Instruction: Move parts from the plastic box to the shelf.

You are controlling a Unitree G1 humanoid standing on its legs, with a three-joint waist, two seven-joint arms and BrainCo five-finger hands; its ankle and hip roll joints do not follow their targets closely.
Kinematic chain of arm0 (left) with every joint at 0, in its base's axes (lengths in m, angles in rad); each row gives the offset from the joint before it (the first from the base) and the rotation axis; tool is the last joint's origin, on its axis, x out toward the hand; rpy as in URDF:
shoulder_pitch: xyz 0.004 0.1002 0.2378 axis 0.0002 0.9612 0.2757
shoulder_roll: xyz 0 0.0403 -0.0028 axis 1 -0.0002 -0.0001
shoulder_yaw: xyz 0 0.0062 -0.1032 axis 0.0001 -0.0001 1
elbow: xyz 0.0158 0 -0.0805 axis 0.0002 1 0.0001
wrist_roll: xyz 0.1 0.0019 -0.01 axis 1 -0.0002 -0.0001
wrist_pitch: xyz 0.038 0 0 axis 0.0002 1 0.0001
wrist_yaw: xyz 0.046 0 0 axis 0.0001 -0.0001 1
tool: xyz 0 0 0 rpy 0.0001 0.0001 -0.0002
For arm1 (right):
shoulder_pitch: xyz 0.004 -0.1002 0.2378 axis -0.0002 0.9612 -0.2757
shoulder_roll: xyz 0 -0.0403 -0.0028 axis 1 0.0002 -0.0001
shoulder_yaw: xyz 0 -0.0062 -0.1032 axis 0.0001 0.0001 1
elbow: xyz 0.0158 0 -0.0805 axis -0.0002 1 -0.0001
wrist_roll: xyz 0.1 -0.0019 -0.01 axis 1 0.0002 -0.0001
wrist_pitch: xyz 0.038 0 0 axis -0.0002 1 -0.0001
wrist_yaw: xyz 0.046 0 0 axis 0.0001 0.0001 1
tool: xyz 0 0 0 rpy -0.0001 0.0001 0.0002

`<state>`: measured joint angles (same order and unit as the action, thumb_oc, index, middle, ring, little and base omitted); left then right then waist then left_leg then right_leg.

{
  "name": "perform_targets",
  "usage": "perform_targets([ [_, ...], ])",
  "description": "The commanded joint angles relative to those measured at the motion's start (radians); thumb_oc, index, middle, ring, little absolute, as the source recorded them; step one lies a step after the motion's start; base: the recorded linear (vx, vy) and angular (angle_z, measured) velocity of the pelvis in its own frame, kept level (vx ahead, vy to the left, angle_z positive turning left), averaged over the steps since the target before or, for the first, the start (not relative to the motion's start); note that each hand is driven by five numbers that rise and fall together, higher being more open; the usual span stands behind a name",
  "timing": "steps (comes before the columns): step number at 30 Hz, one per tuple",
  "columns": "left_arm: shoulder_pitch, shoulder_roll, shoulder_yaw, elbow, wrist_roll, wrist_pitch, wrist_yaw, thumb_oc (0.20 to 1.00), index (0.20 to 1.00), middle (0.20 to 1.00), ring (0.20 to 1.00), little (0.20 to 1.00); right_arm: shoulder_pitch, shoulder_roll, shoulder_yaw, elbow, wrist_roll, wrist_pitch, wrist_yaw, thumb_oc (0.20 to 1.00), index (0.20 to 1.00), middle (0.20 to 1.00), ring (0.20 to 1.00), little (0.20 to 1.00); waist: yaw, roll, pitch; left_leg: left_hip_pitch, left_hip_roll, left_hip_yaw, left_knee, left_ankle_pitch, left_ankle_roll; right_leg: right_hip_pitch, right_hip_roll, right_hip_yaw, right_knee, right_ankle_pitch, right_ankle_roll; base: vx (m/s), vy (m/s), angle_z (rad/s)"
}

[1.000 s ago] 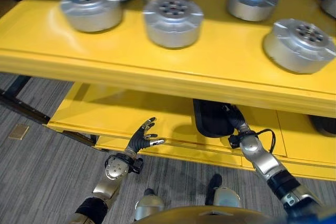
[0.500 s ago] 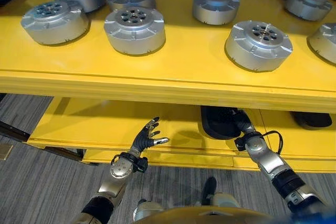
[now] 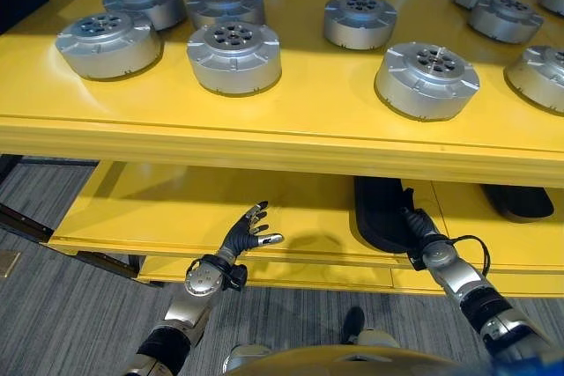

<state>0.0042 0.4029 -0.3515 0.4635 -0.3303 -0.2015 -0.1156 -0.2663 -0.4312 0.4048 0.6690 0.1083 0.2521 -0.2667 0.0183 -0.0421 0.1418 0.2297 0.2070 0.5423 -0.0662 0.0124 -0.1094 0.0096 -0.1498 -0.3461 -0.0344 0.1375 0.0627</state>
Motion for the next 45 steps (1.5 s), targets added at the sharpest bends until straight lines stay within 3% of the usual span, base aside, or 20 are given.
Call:
perform_targets([
  [1, -0.059, -0.006, -0.019, 0.030, -0.001, -0.016, -0.032, 1.000, 1.000, 1.000, 1.000, 1.000, -0.141, -0.021, -0.033, 0.125, 0.038, -0.001, 0.008, 0.200, 0.200, 0.200, 0.200, 0.200, 0.026, 0.010, 0.013, -0.069, -0.063, -0.093, 0.022, 0.016, 0.061, 0.093, -0.049, -0.014, 0.096, -0.124, 0.088, 0.00, 0.000, 0.00],
  [10, -0.090, 0.011, -0.040, 0.056, -0.029, -0.026, -0.067, 1.000, 1.000, 1.000, 1.000, 1.000, -0.258, -0.041, -0.019, 0.355, -0.086, -0.012, 0.036, 0.200, 0.200, 0.200, 0.200, 0.200, 0.056, 0.012, 0.004, -0.062, -0.066, -0.107, 0.016, 0.018, 0.060, 0.103, -0.046, -0.012, 0.091, -0.124, 0.088, 0.00, -0.004, 0.00],
  [15, -0.093, 0.018, -0.042, 0.054, -0.045, -0.042, -0.079, 1.000, 1.000, 1.000, 1.000, 1.000, -0.283, -0.050, -0.008, 0.383, -0.132, -0.014, 0.042, 0.200, 0.200, 0.200, 0.200, 0.200, 0.064, 0.013, 0.005, -0.062, -0.068, -0.111, 0.016, 0.017, 0.060, 0.104, -0.045, -0.013, 0.092, -0.124, 0.088, 0.00, 0.000, 0.00],
  [21, -0.099, 0.042, -0.034, -0.007, -0.174, -0.080, -0.123, 1.000, 1.000, 1.000, 1.000, 1.000, -0.368, -0.072, 0.040, 0.450, -0.291, 0.021, 0.048, 0.200, 0.200, 0.200, 0.200, 0.200, 0.098, 0.022, 0.022, -0.079, -0.073, -0.125, 0.036, 0.009, 0.061, 0.093, -0.050, -0.024, 0.108, -0.129, 0.089, -0.01, -0.046, 0.02],
  [24, -0.129, 0.055, 0.001, -0.094, -0.327, -0.113, -0.103, 1.000, 1.000, 1.000, 1.000, 1.000, -0.423, -0.090, 0.065, 0.474, -0.345, 0.048, 0.034, 0.200, 0.200, 0.200, 0.200, 0.200, 0.118, 0.036, 0.052, -0.117, -0.069, -0.135, 0.060, 0.008, 0.056, 0.057, -0.056, -0.031, 0.134, -0.136, 0.088, -0.10, -0.051, 0.09],
  [31, -0.201, 0.067, 0.097, -0.294, -0.413, -0.185, -0.091, 1.000, 1.000, 1.000, 1.000, 1.000, -0.514, -0.145, 0.090, 0.523, -0.339, 0.053, 0.016, 0.200, 0.200, 0.200, 0.200, 0.200, 0.151, 0.054, 0.119, -0.183, -0.060, -0.152, 0.092, 0.014, 0.044, 0.000, -0.062, -0.038, 0.168, -0.152, 0.079, -0.13, -0.050, 0.15],
  [45, -0.242, 0.106, 0.136, -0.484, -0.465, -0.152, -0.049, 1.000, 1.000, 1.000, 1.000, 1.000, -0.585, -0.187, 0.117, 0.577, -0.404, 0.093, -0.005, 0.200, 0.200, 0.200, 0.200, 0.200, 0.170, 0.071, 0.161, -0.232, -0.049, -0.161, 0.138, 0.011, 0.034, -0.044, -0.058, -0.042, 0.220, -0.187, 0.061, -0.02, -0.027, 0.01],
])
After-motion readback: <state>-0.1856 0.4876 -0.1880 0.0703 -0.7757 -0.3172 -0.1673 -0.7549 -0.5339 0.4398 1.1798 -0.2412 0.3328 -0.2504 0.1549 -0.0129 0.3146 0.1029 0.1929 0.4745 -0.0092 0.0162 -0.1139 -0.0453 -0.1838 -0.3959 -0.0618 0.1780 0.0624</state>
